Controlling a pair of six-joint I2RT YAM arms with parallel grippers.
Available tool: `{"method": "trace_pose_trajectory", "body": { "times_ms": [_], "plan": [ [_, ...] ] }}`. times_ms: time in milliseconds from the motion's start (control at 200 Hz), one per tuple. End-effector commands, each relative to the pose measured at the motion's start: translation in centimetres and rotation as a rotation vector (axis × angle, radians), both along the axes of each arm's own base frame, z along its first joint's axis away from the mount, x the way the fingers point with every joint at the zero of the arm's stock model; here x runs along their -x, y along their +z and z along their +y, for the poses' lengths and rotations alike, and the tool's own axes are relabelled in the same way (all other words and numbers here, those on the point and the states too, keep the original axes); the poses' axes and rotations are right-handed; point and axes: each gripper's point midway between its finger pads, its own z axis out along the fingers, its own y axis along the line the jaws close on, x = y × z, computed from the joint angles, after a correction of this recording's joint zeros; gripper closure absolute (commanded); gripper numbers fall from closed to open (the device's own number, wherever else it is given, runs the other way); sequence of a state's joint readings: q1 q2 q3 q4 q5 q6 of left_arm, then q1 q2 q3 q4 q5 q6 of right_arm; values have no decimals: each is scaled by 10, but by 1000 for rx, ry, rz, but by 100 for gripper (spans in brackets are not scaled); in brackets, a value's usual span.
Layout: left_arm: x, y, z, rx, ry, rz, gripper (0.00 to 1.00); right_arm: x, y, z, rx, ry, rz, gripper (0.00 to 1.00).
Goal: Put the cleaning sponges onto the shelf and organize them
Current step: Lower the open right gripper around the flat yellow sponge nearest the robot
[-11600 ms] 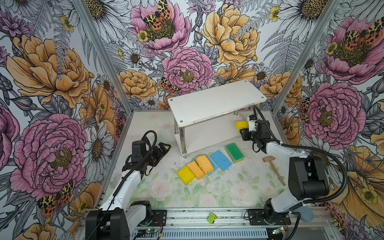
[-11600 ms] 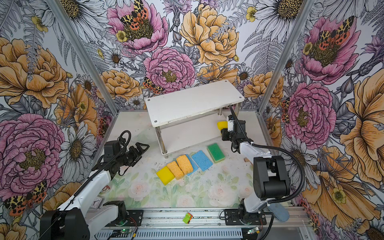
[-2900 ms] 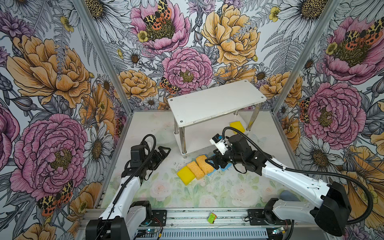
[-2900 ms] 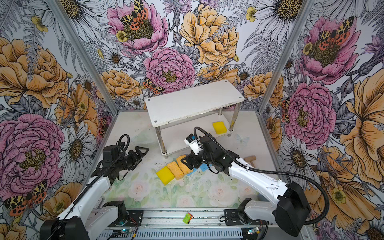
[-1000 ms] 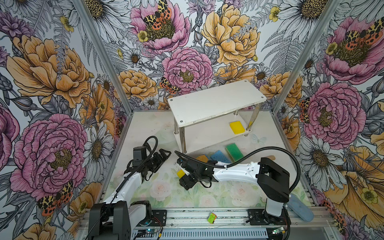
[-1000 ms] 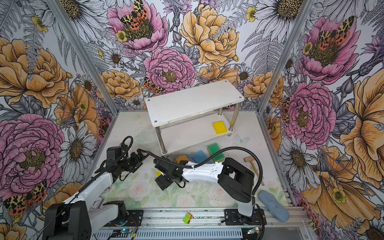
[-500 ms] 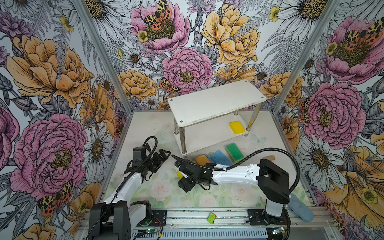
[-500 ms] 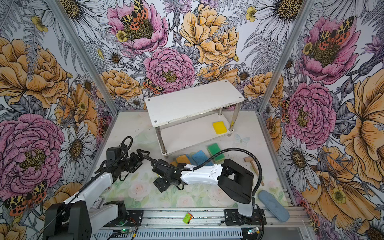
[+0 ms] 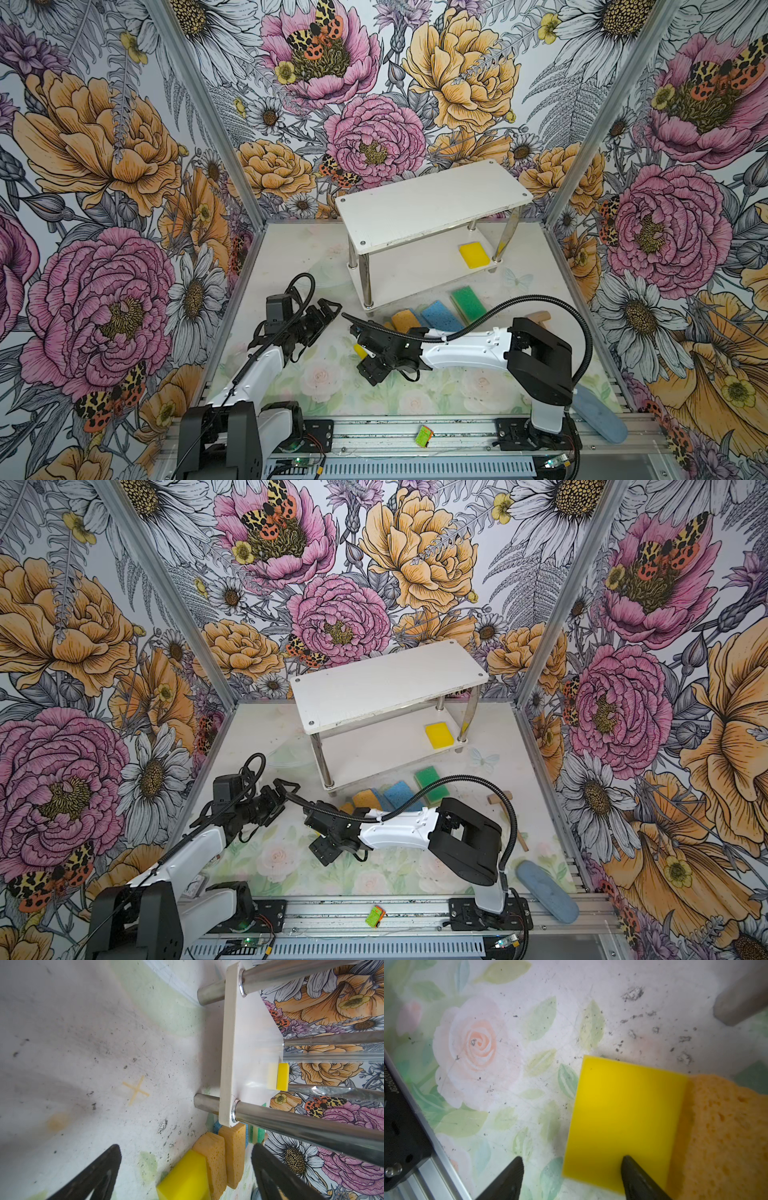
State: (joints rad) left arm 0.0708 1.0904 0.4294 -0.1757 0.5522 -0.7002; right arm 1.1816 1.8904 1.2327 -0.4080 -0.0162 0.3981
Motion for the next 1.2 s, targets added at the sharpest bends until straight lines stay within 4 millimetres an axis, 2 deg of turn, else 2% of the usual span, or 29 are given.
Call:
{"method": "trace_pose_trajectory", "body": {
  "times_ms": [0, 295, 771, 956, 1196],
  "plan": [
    [-2, 4, -1, 11, -14, -31, 1, 8, 0, 13, -29, 57, 43, 25],
    [-2, 2, 1, 0, -9, -24, 1, 27, 10, 27, -94, 158, 88, 31],
    [-4, -6, 3, -7, -10, -10, 1, 5, 51, 15, -127, 72, -68, 19],
    [-5, -6, 2, 2, -11, -11, 1, -10, 41, 6, -79, 9, -113, 15],
    [-4, -7, 2, 3, -12, -8, 1, -10, 18, 6, -48, 1, -101, 12]
  ]
}}
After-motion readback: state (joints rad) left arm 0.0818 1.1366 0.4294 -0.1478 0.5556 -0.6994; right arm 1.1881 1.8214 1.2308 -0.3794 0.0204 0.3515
